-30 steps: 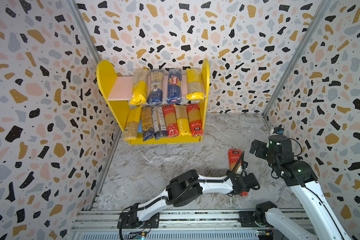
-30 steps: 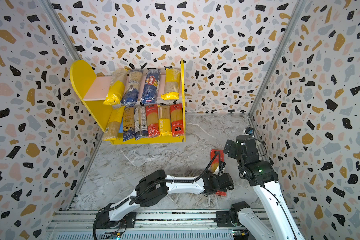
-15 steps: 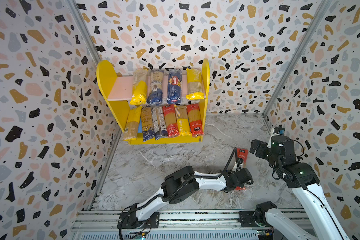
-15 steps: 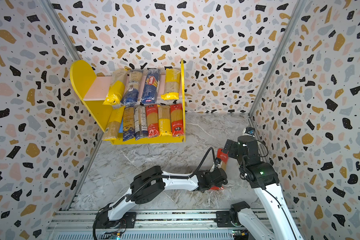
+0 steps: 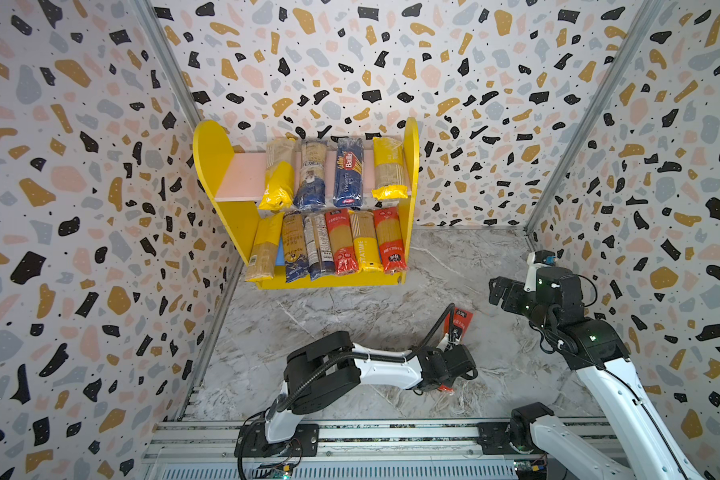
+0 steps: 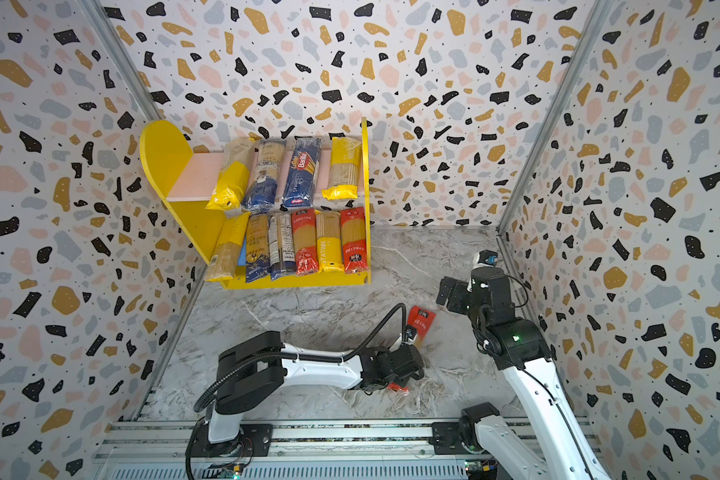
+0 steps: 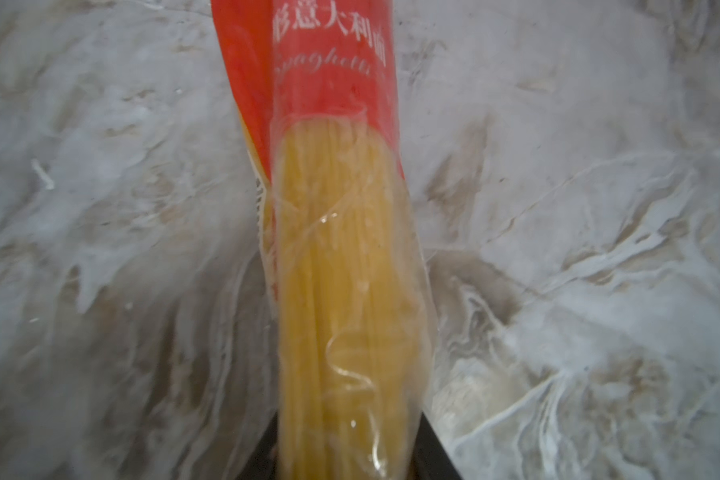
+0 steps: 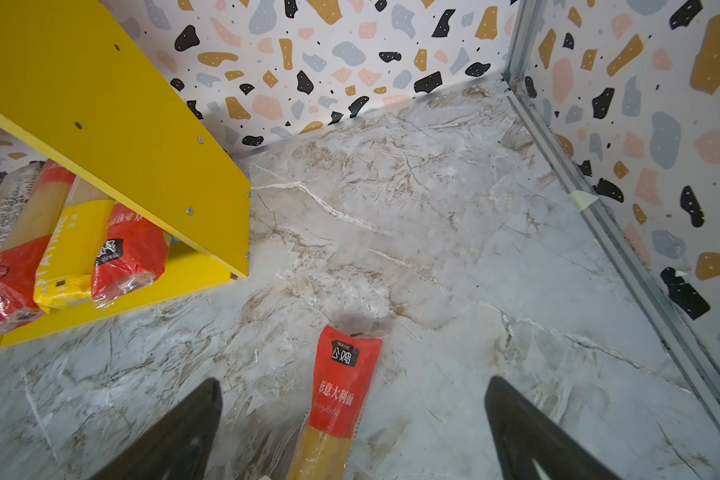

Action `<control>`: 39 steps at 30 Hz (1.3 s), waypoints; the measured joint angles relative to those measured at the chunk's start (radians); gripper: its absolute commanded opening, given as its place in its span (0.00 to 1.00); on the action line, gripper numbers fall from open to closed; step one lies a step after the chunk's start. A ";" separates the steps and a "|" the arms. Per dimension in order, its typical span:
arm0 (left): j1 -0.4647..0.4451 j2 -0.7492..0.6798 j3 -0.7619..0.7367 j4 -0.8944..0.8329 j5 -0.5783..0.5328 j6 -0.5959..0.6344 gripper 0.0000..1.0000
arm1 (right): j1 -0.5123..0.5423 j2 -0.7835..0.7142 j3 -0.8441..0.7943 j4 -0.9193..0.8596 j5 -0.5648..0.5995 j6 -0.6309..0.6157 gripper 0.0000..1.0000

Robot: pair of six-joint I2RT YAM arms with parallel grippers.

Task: Place and organize the pasta boxes and bags onto the shelf
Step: 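Lift the red bag upright and carry it toward the upper shelf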

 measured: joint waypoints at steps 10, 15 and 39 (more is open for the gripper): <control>0.004 -0.239 -0.132 -0.106 -0.087 0.118 0.00 | 0.004 0.031 0.043 0.013 -0.037 -0.007 0.99; 0.004 -0.380 -0.176 -0.155 -0.124 0.139 0.00 | 0.036 0.055 0.055 0.014 -0.034 -0.005 0.99; 0.005 -0.967 -0.027 -0.460 -0.532 0.259 0.00 | 0.196 0.134 0.151 0.027 0.036 0.032 0.99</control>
